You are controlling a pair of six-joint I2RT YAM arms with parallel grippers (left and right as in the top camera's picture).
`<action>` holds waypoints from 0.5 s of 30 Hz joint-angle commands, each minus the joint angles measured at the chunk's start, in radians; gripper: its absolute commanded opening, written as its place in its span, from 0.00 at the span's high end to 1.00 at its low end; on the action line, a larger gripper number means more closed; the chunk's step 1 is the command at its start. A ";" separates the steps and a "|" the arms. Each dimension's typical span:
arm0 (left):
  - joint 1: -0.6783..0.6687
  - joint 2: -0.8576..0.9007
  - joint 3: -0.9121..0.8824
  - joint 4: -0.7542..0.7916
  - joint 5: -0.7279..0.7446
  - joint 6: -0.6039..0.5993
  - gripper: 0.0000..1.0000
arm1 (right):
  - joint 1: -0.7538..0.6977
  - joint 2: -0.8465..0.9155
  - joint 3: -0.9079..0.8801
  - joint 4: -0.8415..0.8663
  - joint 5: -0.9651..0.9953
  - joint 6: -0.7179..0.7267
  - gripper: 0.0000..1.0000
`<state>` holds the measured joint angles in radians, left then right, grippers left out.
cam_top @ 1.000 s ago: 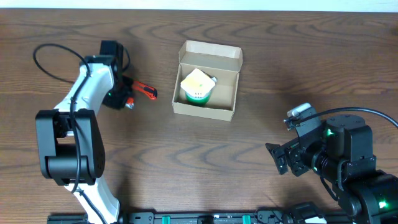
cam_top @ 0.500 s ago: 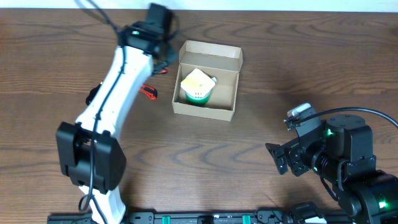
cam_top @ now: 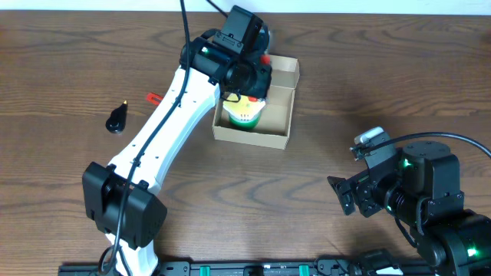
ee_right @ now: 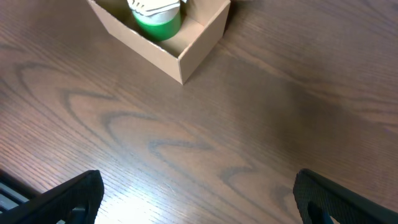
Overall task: Pack container
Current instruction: 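Carry the red stapler with the left gripper and lower it into the box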
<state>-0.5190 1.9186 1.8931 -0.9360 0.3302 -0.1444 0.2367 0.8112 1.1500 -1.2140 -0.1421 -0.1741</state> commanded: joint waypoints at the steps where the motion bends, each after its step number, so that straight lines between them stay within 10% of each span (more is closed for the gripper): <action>1: -0.008 -0.010 0.013 -0.006 0.138 0.154 0.95 | -0.009 0.000 0.000 -0.002 -0.005 -0.014 0.01; 15: -0.100 0.099 0.013 -0.032 -0.080 0.065 0.95 | -0.009 0.000 0.000 -0.002 -0.005 -0.014 0.01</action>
<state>-0.5999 1.9900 1.8931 -0.9707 0.3344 -0.0559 0.2367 0.8112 1.1500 -1.2140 -0.1421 -0.1741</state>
